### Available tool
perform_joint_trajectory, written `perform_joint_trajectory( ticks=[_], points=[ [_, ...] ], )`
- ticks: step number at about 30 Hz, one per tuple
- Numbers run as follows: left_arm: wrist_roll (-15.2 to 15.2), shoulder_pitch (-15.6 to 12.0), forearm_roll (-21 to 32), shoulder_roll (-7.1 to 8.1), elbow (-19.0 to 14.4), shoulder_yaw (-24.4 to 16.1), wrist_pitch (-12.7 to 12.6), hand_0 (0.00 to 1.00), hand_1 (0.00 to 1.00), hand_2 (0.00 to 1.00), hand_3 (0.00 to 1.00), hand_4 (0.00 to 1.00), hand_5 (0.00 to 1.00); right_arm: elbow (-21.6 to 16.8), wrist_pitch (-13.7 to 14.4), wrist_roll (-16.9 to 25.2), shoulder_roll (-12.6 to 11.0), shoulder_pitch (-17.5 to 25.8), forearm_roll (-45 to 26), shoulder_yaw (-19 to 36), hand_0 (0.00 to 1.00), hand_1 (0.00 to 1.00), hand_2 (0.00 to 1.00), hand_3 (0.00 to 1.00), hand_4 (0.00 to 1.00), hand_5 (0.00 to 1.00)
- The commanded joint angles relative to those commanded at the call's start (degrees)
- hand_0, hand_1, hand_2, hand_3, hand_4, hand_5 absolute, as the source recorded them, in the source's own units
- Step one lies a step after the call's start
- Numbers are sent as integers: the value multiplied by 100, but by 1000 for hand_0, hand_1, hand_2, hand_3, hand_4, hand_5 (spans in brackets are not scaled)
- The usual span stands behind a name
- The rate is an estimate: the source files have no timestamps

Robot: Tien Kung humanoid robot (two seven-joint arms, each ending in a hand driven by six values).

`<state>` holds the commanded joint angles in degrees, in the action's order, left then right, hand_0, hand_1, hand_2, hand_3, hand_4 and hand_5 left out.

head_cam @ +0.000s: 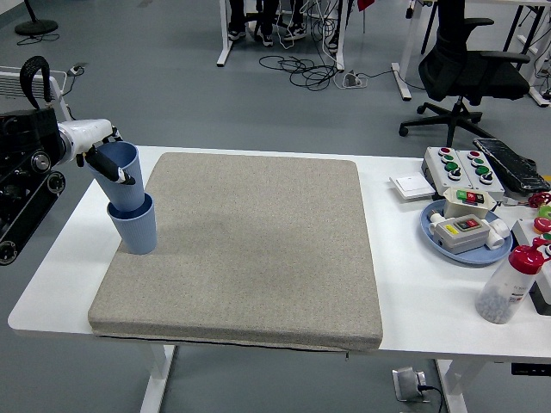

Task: Push cup pick cup insert cup

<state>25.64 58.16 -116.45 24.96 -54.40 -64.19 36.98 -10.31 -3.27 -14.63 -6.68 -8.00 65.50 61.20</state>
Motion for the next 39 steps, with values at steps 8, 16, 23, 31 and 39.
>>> perform_joint_trajectory(
  ticks=[8, 16, 23, 31, 39],
  points=[
    [33, -12, 110, 4, -51, 79, 0, 375, 547, 528, 545, 655, 160, 0, 1, -2, 0, 1, -7, -3, 729, 661, 666, 586, 117, 561],
    [101, -37, 289, 16, -128, 182, 0, 374, 550, 527, 546, 656, 163, 0, 0, 1, 0, -1, 1, -1, 729, 661, 666, 586, 118, 562],
    [92, -46, 344, 4, -105, 230, 0, 375, 551, 534, 555, 653, 167, 0, 0, 1, 4, -2, 12, 14, 729, 661, 665, 586, 118, 562],
    [72, -82, 257, -9, -55, 308, 0, 598, 748, 802, 757, 897, 427, 0, 0, 3, 2, -3, 9, 13, 730, 661, 666, 586, 118, 564],
    [-29, -91, 146, -39, -5, 406, 0, 766, 891, 967, 896, 984, 521, 0, -5, 0, -1, -6, 14, 17, 730, 661, 666, 586, 118, 564]
  ],
)
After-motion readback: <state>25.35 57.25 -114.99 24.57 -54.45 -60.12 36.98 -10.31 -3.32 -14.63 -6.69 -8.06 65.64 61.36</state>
